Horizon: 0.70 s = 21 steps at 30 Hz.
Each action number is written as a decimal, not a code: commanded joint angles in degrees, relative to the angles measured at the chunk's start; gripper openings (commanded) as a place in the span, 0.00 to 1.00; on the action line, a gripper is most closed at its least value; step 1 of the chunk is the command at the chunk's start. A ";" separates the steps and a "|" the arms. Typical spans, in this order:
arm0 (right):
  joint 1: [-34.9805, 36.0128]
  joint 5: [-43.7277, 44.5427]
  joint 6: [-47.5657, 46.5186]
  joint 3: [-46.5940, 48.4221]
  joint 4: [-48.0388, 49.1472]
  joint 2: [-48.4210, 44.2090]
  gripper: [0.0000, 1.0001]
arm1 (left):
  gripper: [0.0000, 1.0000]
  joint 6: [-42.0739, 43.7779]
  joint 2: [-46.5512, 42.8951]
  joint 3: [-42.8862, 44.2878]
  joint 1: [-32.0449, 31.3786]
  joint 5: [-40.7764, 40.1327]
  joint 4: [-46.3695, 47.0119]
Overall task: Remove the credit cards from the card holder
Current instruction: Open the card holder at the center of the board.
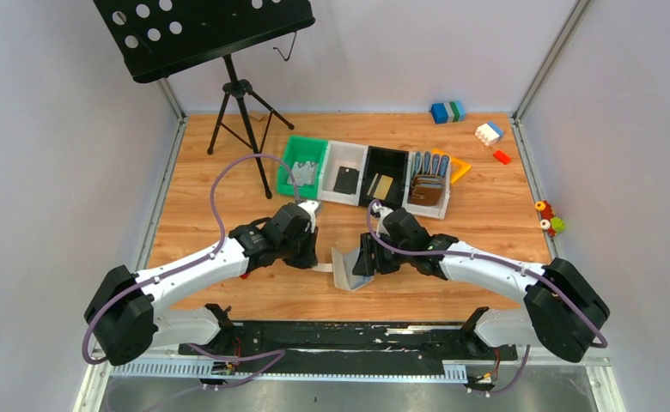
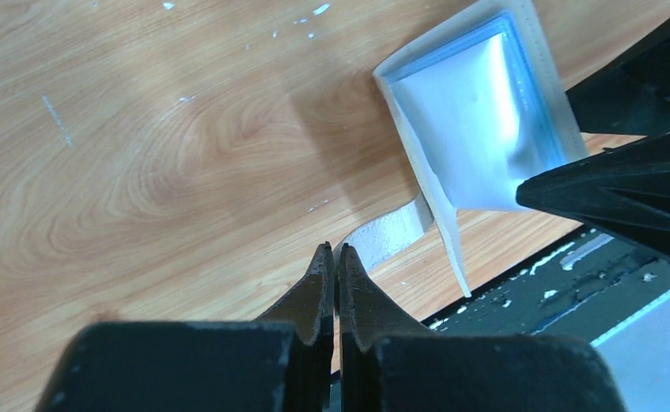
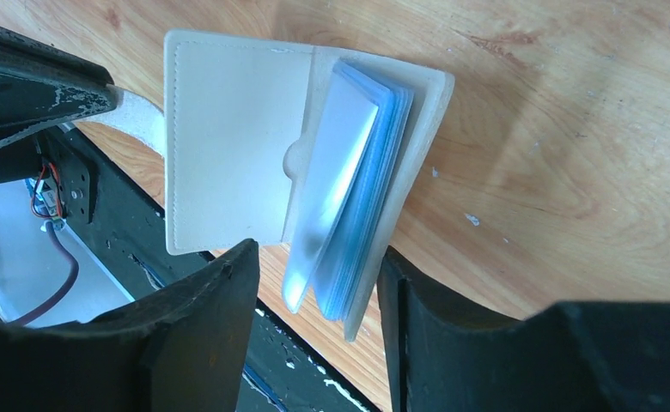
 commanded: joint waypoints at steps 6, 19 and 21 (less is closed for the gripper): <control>-0.12 -1.42 0.75 1.71 3.11 0.56 0.54 | 0.00 3.04 3.06 2.66 0.14 -8.21 -5.01; -0.14 -2.92 0.91 2.34 3.11 0.17 0.22 | 0.00 3.88 7.70 1.56 0.05 -10.85 -3.95; -0.10 -2.99 0.87 2.56 3.13 0.73 0.21 | 0.00 3.80 7.76 1.30 0.05 -10.28 -3.40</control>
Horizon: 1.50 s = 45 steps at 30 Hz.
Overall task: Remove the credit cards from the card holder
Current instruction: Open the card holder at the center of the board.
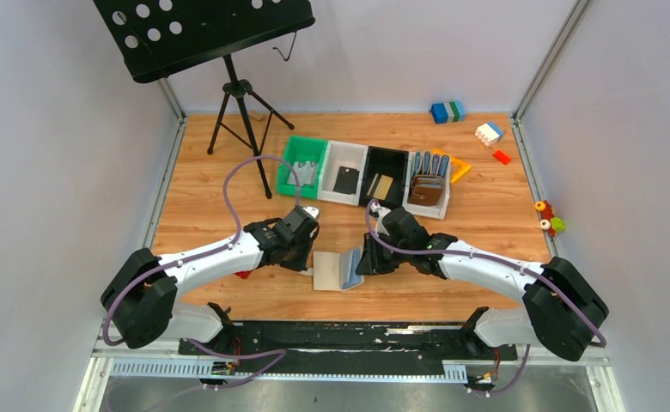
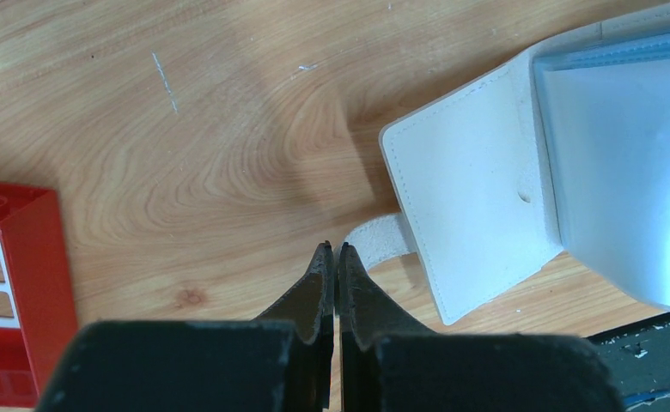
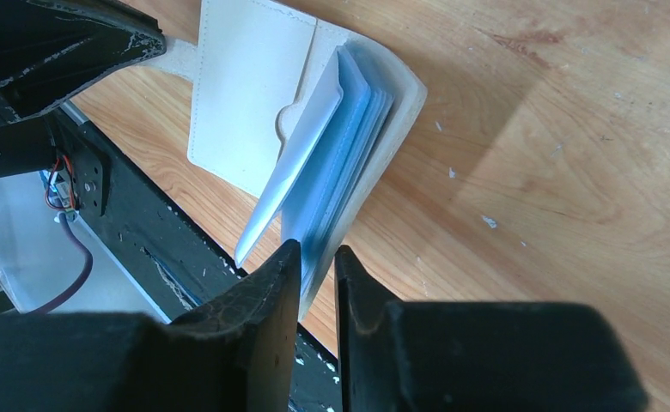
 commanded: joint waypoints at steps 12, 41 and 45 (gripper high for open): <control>0.92 -2.20 0.70 4.01 4.56 4.96 0.30 | 0.00 0.49 0.58 -0.55 -0.08 3.57 5.41; -0.12 4.95 -2.02 8.67 -5.11 0.73 0.00 | 0.04 0.80 -5.26 -3.48 2.33 3.34 6.30; -0.12 4.10 -1.86 8.21 -5.08 0.50 0.00 | 0.36 0.16 -5.90 -4.55 2.75 5.64 7.53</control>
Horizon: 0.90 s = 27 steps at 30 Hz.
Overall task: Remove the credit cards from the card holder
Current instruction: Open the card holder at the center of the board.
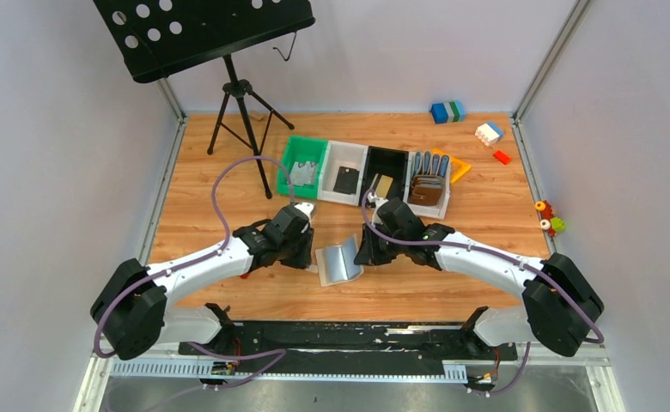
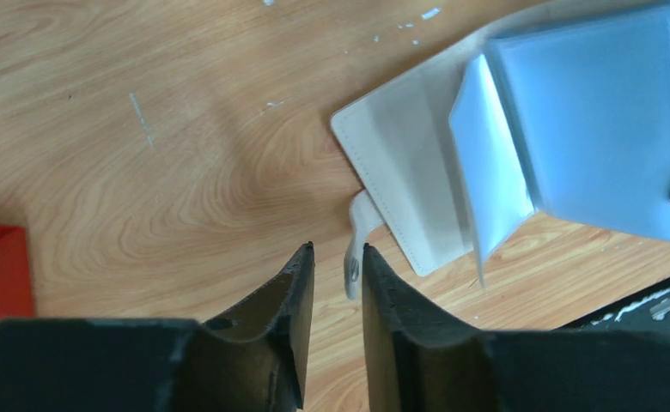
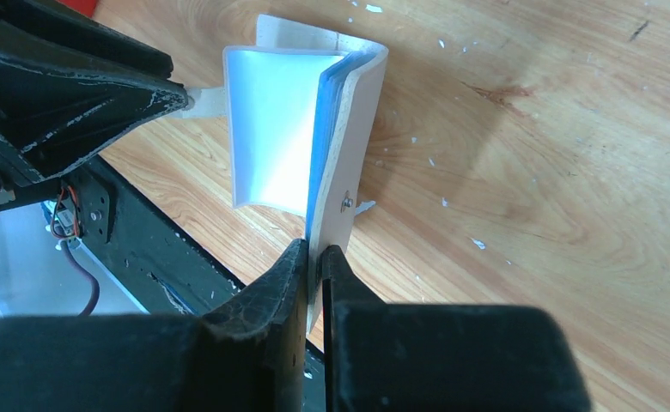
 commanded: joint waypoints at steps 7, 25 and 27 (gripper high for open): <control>-0.21 -1.82 0.40 0.95 2.49 -0.34 0.00 | 0.75 -5.55 -4.52 -7.47 0.52 11.41 14.61; -4.04 -5.13 11.47 -10.62 19.16 -7.74 0.00 | 0.78 -11.53 -10.77 -16.67 3.97 12.91 27.47; -5.32 -5.77 13.48 -11.34 21.33 -9.18 0.00 | 0.80 -11.51 -13.45 -16.36 4.54 13.38 26.45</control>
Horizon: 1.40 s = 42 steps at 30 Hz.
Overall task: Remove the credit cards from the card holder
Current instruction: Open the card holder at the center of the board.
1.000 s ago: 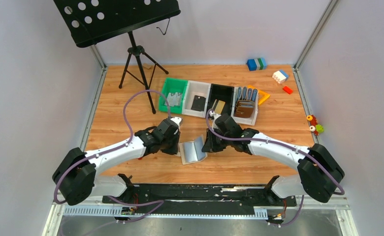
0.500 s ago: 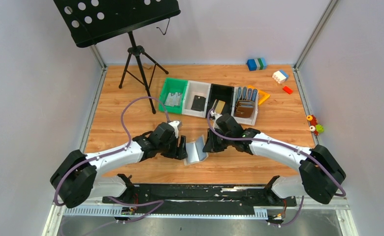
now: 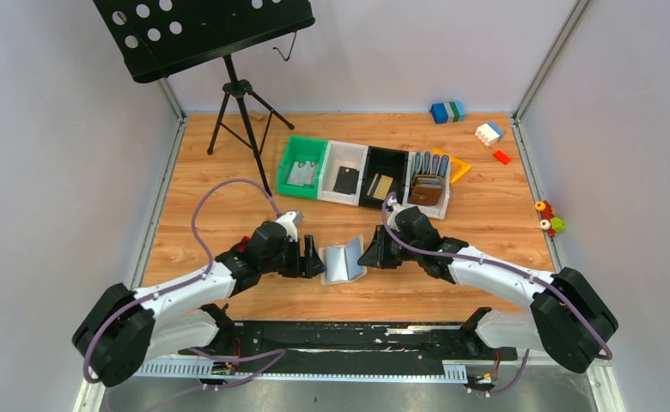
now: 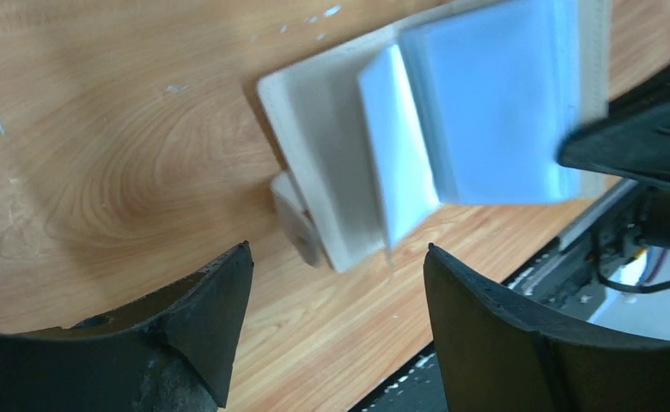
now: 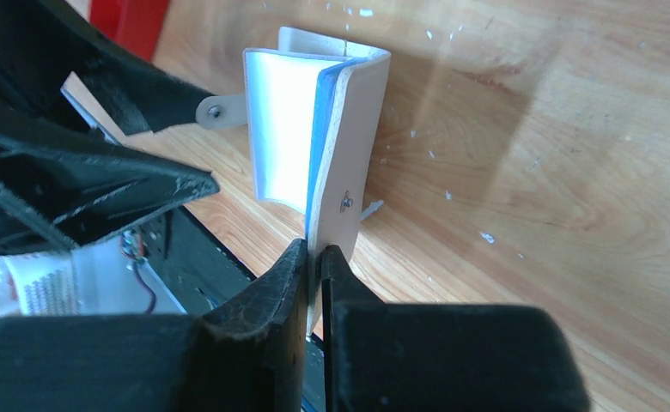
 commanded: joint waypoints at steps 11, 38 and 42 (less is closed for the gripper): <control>-6.85 -6.53 10.60 0.60 12.43 -11.11 0.00 | 0.96 -13.40 -11.87 -5.02 7.45 12.54 17.43; -4.12 -13.08 8.88 3.14 12.27 -8.19 0.00 | 0.34 -14.64 -3.83 -2.22 6.61 17.77 29.77; -4.16 -11.52 7.47 2.39 10.38 -7.20 0.00 | 0.42 -12.10 -2.74 -1.47 5.07 16.75 26.62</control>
